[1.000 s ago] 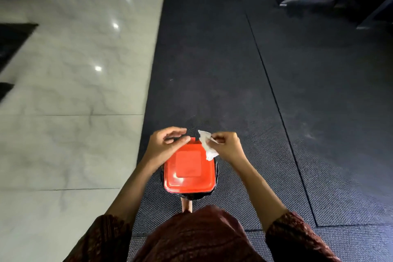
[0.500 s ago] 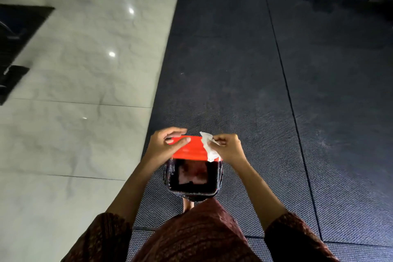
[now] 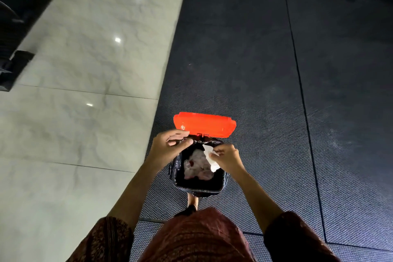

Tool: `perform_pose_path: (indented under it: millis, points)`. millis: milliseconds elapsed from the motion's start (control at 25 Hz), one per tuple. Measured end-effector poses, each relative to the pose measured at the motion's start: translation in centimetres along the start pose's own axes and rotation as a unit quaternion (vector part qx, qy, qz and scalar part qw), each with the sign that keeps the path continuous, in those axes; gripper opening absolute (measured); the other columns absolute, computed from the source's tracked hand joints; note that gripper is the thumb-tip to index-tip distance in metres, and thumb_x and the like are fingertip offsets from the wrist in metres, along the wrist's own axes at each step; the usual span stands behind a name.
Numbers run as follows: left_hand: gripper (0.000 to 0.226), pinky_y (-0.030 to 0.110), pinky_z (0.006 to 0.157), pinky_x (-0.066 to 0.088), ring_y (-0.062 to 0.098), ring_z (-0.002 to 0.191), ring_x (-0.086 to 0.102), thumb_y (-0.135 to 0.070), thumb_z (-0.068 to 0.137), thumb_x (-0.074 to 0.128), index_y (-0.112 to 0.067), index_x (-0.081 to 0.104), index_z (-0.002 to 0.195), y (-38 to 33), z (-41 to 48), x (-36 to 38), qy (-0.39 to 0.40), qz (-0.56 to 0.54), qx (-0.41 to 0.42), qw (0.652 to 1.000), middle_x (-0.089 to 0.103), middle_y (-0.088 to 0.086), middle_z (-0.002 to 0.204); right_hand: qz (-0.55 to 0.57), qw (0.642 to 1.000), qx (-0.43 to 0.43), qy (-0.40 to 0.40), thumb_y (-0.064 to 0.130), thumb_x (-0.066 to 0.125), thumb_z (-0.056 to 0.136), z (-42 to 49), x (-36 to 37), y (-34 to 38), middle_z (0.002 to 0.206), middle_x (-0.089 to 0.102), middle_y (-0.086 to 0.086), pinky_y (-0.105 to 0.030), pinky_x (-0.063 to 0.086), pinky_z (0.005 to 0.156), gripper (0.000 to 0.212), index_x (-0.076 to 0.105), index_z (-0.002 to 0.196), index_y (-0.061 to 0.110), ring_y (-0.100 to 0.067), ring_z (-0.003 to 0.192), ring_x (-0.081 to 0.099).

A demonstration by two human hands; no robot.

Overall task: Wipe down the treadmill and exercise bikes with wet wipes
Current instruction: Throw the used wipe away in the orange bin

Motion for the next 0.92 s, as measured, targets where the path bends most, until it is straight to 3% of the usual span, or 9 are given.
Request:
perform_pose_path:
  millis: [40, 120, 200, 320, 440, 640, 800, 920]
  points:
    - [0.024, 0.031, 0.095, 0.052, 0.005, 0.1, 0.065, -0.021, 0.076, 0.08, -0.029, 0.068, 0.096, 0.3, 0.0, -0.3, -0.001, 0.001, -0.001, 1.0, 0.071, -0.01, 0.102, -0.023, 1.0, 0.0, 0.013, 0.011, 0.068, 0.083, 0.5, 0.6, -0.1, 0.077, 0.069, -0.004, -0.023, 0.045, 0.066, 0.006, 0.072, 0.085, 0.006, -0.018, 0.08, 0.064]
    - [0.029, 0.027, 0.092, 0.052, 0.004, 0.1, 0.066, -0.036, 0.069, 0.082, -0.032, 0.068, 0.094, 0.9, 0.1, -1.1, -0.009, 0.002, -0.006, 1.0, 0.072, -0.013, 0.1, -0.061, 0.996, 0.002, 0.058, 0.012, 0.066, 0.086, 1.3, 2.1, -0.2, 0.097, 0.072, -0.012, -0.03, 0.05, 0.081, 0.017, 0.072, 0.099, 0.003, -0.025, 0.096, 0.066]
    - [0.039, 0.026, 0.091, 0.051, 0.005, 0.101, 0.066, -0.052, 0.061, 0.075, -0.033, 0.069, 0.095, 1.7, 0.2, -1.6, -0.019, 0.0, -0.014, 1.0, 0.072, -0.012, 0.1, -0.081, 0.992, 0.005, 0.094, 0.014, 0.064, 0.089, 1.8, 3.0, -0.4, 0.121, 0.065, -0.013, -0.029, 0.046, 0.097, 0.033, 0.064, 0.12, 0.002, -0.024, 0.112, 0.061]
    - [0.038, 0.03, 0.093, 0.051, 0.006, 0.103, 0.065, -0.053, 0.061, 0.073, -0.034, 0.07, 0.093, 2.2, 0.3, -1.7, -0.018, -0.011, -0.019, 1.0, 0.073, -0.013, 0.101, -0.056, 0.994, 0.012, 0.088, 0.014, 0.064, 0.09, 2.0, 3.0, -0.9, 0.13, 0.059, -0.013, -0.026, 0.044, 0.099, 0.041, 0.057, 0.128, 0.002, -0.023, 0.118, 0.058]
    - [0.032, 0.034, 0.094, 0.052, 0.006, 0.101, 0.066, -0.044, 0.064, 0.077, -0.034, 0.069, 0.093, 1.9, 0.4, -1.3, -0.006, -0.014, -0.01, 1.0, 0.072, -0.016, 0.1, 0.017, 0.998, 0.024, 0.062, 0.011, 0.067, 0.088, 1.5, 2.0, -1.1, 0.124, 0.063, -0.016, -0.021, 0.046, 0.095, 0.038, 0.059, 0.123, 0.0, -0.021, 0.114, 0.061]
    - [0.04, 0.027, 0.091, 0.051, 0.006, 0.101, 0.066, -0.052, 0.062, 0.074, -0.03, 0.07, 0.096, 0.3, 0.4, -0.1, 0.024, -0.004, 0.009, 1.0, 0.072, -0.008, 0.102, 0.107, 0.994, 0.002, 0.009, 0.017, 0.076, 0.081, -0.1, -1.1, 1.1, 0.111, 0.069, -0.009, -0.019, 0.051, 0.086, 0.039, 0.064, 0.117, 0.005, -0.014, 0.099, 0.067]
    - [0.023, 0.028, 0.094, 0.051, 0.006, 0.098, 0.066, -0.016, 0.077, 0.079, -0.019, 0.069, 0.098, -1.9, 0.1, 1.5, 0.035, -0.004, 0.025, 0.999, 0.071, -0.004, 0.101, 0.136, 0.99, -0.044, -0.017, 0.02, 0.079, 0.078, -2.7, -4.2, 3.7, 0.105, 0.069, -0.004, -0.017, 0.053, 0.083, 0.045, 0.063, 0.118, 0.008, -0.011, 0.092, 0.068]
    - [0.021, 0.023, 0.093, 0.049, -0.001, 0.094, 0.065, -0.012, 0.077, 0.078, -0.024, 0.067, 0.092, -4.3, -0.8, 3.3, 0.066, 0.013, 0.063, 0.996, 0.071, -0.007, 0.099, 0.145, 0.985, -0.077, -0.053, 0.014, 0.078, 0.079, -5.3, -6.8, 4.9, 0.103, 0.068, -0.007, -0.02, 0.054, 0.083, 0.044, 0.063, 0.119, 0.006, -0.014, 0.091, 0.067]
Point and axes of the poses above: each hand's wrist, its own z-axis towards the middle knuckle, its own x-axis out of the palm, y = z × x, the point moved 6 cm from there along z, towards the middle knuckle
